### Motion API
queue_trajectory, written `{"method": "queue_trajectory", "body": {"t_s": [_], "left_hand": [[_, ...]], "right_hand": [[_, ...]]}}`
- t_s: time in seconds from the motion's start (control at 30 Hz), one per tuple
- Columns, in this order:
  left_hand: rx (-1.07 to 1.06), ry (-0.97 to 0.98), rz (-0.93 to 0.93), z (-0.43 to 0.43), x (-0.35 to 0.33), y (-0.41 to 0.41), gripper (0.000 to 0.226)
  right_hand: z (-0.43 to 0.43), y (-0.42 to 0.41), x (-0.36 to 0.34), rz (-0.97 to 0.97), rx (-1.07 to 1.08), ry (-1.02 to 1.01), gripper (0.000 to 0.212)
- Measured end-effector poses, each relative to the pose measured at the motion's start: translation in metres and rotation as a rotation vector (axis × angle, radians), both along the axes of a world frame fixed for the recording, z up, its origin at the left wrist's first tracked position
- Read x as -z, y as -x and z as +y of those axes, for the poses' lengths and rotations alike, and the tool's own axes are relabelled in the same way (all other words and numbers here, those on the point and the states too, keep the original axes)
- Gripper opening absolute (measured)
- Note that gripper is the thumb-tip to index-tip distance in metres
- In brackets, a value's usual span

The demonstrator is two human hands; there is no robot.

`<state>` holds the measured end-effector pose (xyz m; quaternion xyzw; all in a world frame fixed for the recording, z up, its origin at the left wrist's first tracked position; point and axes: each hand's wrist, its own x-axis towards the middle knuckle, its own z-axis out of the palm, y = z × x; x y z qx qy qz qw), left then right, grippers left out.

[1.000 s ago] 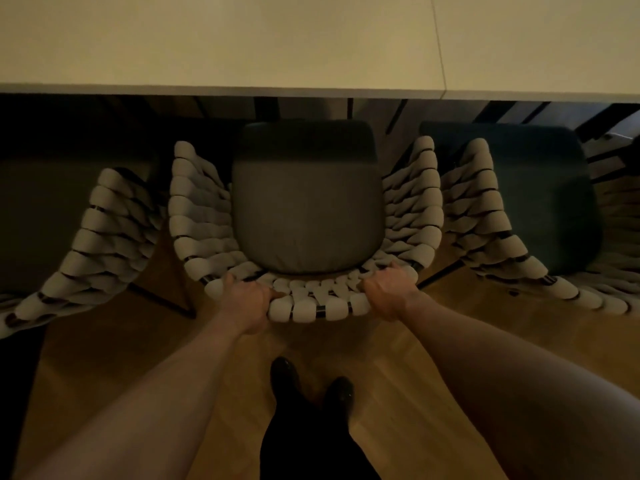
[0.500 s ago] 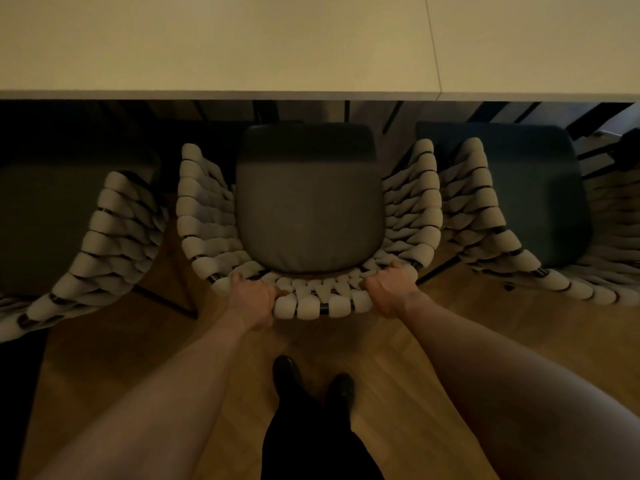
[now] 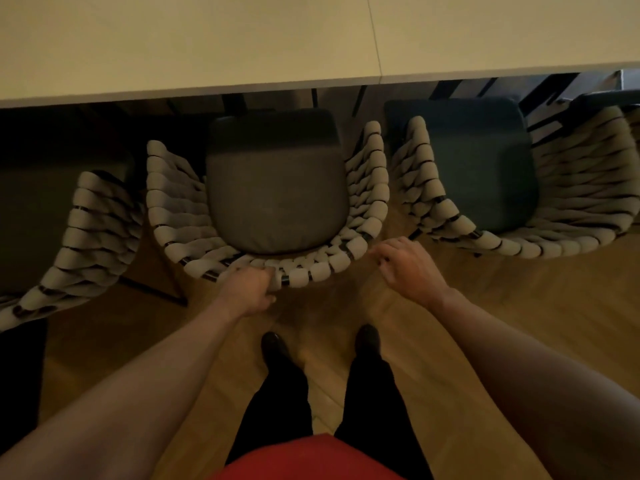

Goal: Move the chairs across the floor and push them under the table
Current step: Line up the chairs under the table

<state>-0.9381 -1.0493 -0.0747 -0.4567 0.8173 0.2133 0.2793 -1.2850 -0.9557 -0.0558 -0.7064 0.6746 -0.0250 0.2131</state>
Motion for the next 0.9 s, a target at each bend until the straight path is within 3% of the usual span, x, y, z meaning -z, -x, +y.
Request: {"method": "queue_trajectory", "body": {"t_s": [0.27,0.37,0.47,0.57,0.9], "left_hand": [[-0.095,0.080,0.121,0.022,0.022,0.129,0.055],[-0.199,0.136,0.106,0.024,0.043,0.148,0.050],[-0.307,0.149,0.151,0.026,0.061,0.148,0.051],[-0.359,0.141,0.220,0.028,0.068,0.143,0.054],[-0.310,0.096,0.235,0.022,0.054,0.146,0.053]], "right_hand": [[0.022,0.148,0.017,0.073,0.217,0.039,0.033],[0.015,0.181,0.034,0.124,0.163,0.059,0.039],[0.002,0.195,0.053,0.073,0.214,0.105,0.044],[-0.007,0.199,0.070,0.032,0.322,-0.022,0.052],[-0.006,0.210,0.080,0.054,0.307,-0.092,0.038]]}}
